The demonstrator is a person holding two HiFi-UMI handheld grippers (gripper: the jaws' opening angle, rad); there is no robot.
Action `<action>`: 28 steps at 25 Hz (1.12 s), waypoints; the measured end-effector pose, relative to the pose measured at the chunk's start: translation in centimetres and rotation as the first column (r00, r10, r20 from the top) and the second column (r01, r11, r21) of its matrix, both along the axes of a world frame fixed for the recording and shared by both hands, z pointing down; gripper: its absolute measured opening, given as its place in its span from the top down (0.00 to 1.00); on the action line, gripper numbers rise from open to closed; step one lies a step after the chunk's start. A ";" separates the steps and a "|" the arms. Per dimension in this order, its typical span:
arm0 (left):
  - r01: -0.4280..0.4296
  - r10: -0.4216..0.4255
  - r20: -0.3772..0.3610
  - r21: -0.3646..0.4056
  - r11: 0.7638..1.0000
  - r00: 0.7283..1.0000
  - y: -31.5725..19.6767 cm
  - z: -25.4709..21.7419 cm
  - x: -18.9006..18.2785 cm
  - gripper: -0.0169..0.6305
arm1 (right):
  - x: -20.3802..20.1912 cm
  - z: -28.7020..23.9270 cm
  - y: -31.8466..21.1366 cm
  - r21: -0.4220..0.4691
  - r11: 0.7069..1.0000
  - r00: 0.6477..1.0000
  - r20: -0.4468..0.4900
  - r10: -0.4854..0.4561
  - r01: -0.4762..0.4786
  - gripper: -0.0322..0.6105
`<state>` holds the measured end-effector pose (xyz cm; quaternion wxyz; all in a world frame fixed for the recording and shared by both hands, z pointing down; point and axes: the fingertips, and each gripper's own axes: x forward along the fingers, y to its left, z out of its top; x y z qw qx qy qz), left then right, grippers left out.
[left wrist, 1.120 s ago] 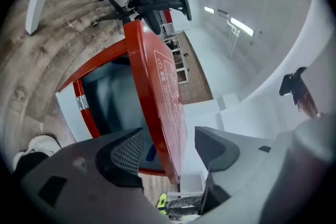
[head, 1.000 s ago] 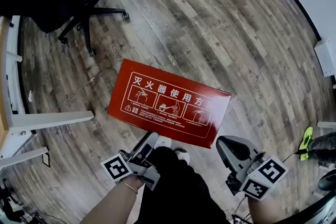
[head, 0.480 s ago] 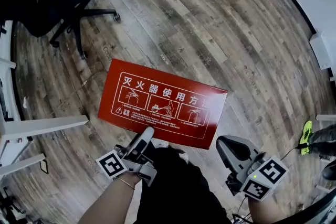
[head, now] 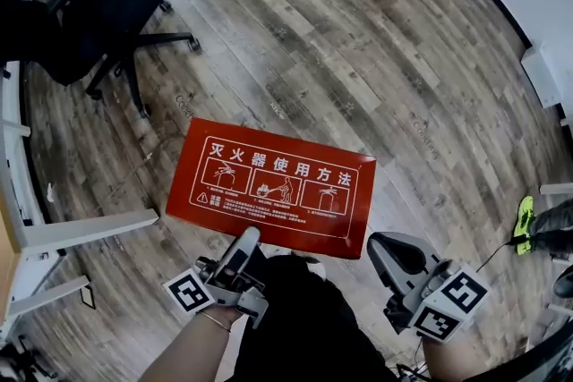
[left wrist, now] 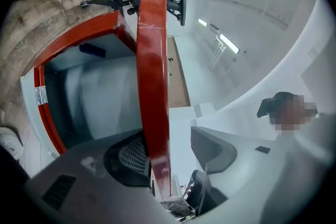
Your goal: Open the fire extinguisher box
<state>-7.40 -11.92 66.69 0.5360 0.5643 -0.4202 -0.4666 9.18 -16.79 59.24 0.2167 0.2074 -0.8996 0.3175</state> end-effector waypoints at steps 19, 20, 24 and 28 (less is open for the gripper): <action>0.029 -0.025 -0.117 0.030 0.999 0.993 -4.2 -7.8 -1.1 0.84 | 2.7 -9.3 -2.9 0.078 0.985 0.988 0.037 0.148 -0.151 0.93; 0.038 -0.036 -0.129 0.017 0.999 0.991 -4.4 -7.9 -1.2 0.84 | 2.9 -9.7 -2.9 0.082 0.983 0.987 0.036 0.160 -0.162 0.93; 0.034 -0.037 -0.134 -0.026 0.999 0.990 -5.3 -8.7 -1.3 0.84 | 3.6 -11.4 -3.0 0.098 0.974 0.979 0.034 0.200 -0.202 0.93; 0.012 -0.023 -0.131 -0.083 0.996 0.991 -7.3 -9.7 -1.5 0.83 | 3.4 -13.3 -4.1 0.113 0.967 0.973 0.035 0.226 -0.229 0.93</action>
